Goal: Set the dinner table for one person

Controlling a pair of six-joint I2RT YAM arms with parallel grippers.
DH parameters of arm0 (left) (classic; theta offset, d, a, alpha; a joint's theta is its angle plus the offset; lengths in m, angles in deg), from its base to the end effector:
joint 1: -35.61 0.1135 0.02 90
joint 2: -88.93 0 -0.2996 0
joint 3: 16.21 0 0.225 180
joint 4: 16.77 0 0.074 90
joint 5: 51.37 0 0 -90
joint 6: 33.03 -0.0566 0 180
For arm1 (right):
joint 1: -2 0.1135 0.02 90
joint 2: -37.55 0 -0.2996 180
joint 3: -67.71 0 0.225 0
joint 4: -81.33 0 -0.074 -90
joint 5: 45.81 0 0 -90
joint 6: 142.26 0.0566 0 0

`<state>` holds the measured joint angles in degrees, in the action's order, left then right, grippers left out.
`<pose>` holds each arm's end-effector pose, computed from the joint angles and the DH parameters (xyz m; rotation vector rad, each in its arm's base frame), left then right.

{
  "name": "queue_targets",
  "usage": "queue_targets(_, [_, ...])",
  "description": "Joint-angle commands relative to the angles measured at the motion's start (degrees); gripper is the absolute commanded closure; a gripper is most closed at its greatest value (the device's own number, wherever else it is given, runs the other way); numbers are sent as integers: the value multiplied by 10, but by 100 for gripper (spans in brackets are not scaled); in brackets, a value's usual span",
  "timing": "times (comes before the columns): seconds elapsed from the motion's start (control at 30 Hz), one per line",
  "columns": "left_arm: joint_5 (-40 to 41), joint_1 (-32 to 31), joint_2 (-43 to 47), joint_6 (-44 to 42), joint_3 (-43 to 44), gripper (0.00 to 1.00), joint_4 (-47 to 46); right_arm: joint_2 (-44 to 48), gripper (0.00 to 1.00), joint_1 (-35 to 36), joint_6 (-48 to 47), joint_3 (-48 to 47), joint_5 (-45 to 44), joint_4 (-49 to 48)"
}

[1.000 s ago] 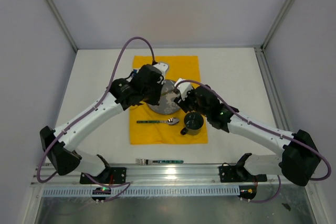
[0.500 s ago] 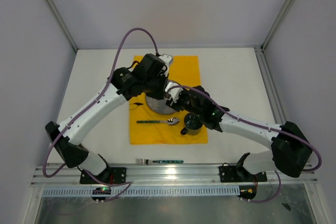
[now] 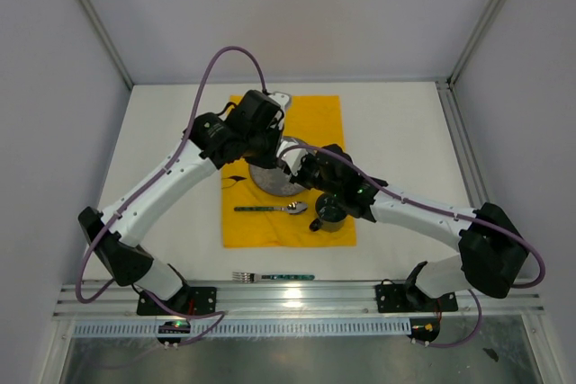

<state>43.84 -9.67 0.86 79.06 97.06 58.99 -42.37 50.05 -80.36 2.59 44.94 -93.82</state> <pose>0.2122 -0.2069 0.4080 0.4609 2.4483 -0.4009 0.2054 0.2296 0.3071 -1.1919 1.5071 0.2470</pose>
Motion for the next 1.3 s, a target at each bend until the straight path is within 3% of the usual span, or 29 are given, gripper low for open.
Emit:
queue_targets(0.0, [-26, -16, -13, -6, 16, 100, -13, -8, 89, 10, 7, -35, -27, 0])
queue_targets(0.13, [-26, -16, -17, -4, 15, 100, -13, -2, 74, 11, 16, -21, -37, -31])
queue_targets(0.57, [-34, -16, -25, -2, -3, 100, -27, 13, 70, 12, 13, -4, -48, -70])
queue_targets(0.83, [-36, -16, -40, -3, -5, 100, -36, 61, 51, 12, 40, 9, 54, -73])
queue_targets(1.27, [-46, -16, -38, 9, -31, 100, -51, 63, 54, 12, 104, -11, 52, -115])
